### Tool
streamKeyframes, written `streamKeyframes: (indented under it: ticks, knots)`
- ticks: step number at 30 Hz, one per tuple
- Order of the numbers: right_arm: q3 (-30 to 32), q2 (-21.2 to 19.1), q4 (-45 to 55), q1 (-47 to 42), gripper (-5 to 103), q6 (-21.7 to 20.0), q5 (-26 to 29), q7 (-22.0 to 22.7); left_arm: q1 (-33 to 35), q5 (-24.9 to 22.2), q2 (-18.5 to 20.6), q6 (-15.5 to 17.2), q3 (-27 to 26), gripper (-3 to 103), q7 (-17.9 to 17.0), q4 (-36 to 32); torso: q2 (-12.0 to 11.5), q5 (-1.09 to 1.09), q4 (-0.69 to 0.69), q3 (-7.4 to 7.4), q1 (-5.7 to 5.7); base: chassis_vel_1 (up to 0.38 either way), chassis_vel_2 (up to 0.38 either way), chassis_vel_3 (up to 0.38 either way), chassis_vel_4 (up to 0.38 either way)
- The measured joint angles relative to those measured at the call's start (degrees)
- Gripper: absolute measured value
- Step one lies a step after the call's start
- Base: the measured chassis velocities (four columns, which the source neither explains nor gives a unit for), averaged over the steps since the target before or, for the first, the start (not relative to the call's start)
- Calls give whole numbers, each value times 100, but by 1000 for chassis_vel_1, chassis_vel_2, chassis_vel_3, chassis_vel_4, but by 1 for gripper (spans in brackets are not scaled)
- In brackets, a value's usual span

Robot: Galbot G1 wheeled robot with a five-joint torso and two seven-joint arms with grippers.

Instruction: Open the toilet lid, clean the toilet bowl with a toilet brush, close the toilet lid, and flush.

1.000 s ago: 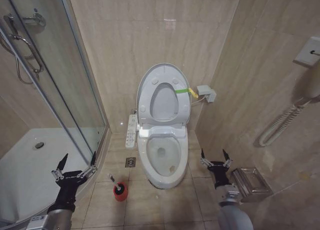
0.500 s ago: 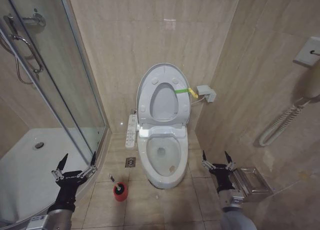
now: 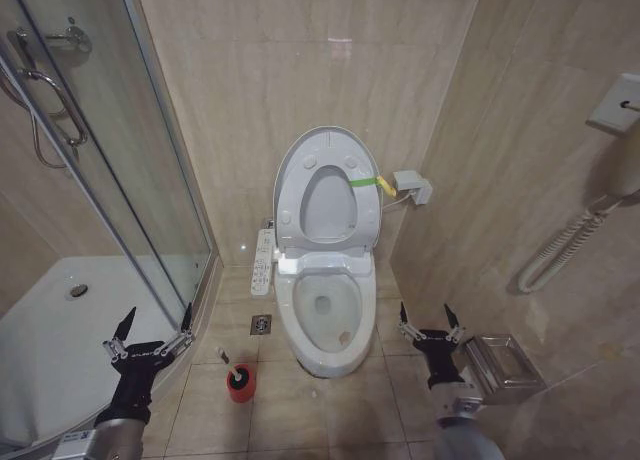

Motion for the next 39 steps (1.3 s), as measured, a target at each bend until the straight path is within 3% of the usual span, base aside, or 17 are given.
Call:
streamKeyframes:
  ticks: [39]
  knots:
    - [-19,13,7,24,100,-37,-68,59,0,0,0,0,0,100,0,0,0,1,0,-1,0,0,0,0,0]
